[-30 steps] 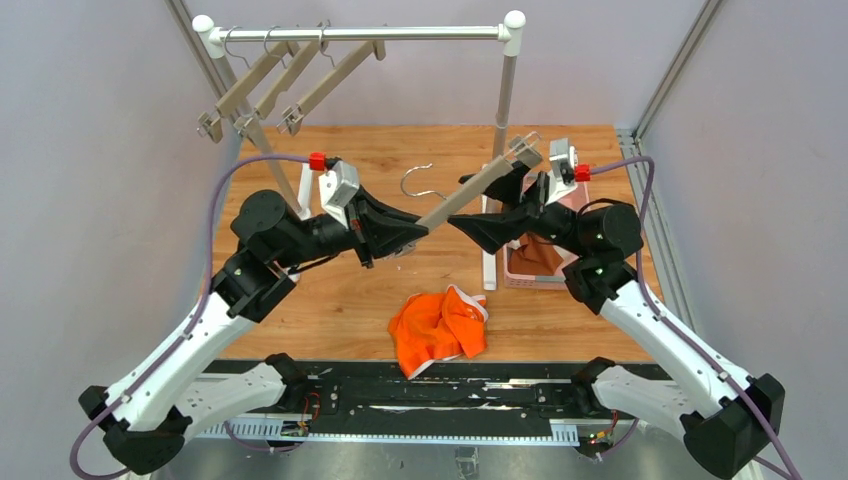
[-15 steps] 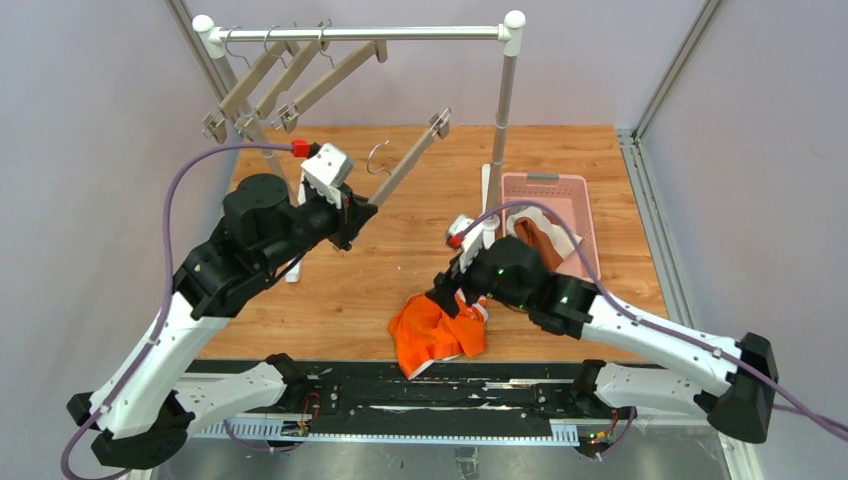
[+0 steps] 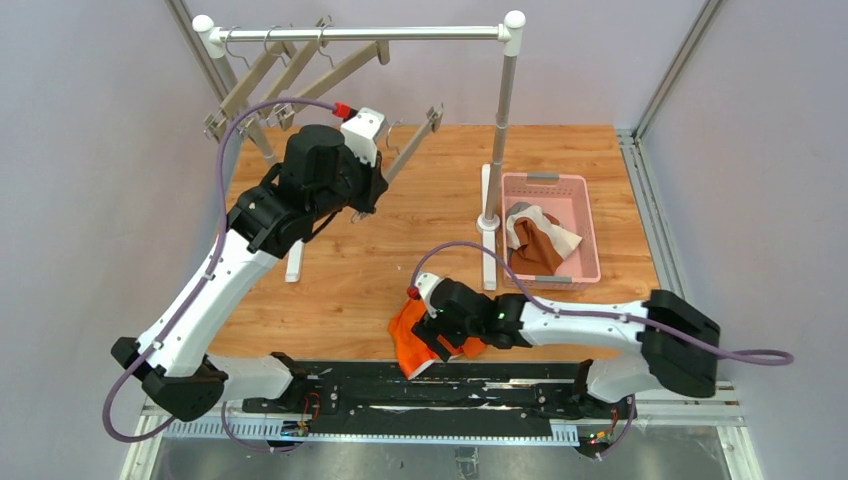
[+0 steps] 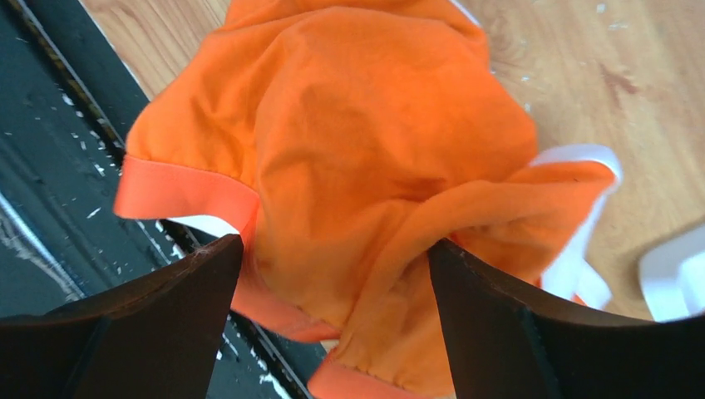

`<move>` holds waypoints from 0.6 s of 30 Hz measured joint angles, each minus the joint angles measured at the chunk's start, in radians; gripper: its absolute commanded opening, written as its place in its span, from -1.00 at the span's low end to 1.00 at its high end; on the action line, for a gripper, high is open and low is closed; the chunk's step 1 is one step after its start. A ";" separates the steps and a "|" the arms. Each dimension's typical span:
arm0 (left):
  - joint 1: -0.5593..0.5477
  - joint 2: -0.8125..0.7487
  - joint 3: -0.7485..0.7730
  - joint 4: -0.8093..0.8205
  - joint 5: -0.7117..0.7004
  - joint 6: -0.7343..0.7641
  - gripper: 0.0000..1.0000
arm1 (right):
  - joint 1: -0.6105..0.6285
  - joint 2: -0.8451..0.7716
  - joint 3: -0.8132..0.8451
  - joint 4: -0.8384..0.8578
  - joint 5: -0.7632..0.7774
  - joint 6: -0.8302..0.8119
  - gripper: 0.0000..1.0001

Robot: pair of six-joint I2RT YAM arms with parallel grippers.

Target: Remove the underwear clipped to the hanger

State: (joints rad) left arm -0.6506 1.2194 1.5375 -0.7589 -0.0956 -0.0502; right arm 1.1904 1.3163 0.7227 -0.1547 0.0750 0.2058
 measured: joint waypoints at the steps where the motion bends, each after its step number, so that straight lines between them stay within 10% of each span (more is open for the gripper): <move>1: 0.008 0.015 0.024 0.000 0.001 -0.002 -1.00 | 0.002 0.039 0.014 -0.002 -0.002 0.000 0.55; 5: 0.031 0.063 0.101 -0.005 0.011 -0.004 -1.00 | 0.017 0.173 0.060 -0.003 -0.003 0.007 0.20; 11: 0.067 0.109 0.168 -0.023 0.050 -0.014 -1.00 | 0.051 0.231 0.083 -0.031 0.033 0.041 -0.90; 18: 0.080 0.180 0.346 -0.109 0.072 -0.016 -1.00 | 0.051 0.127 0.116 -0.151 0.176 0.065 -0.99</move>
State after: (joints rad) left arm -0.5705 1.3998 1.8839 -0.8677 -0.0238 -0.0666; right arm 1.2415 1.4429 0.8391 -0.3061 0.2508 0.2707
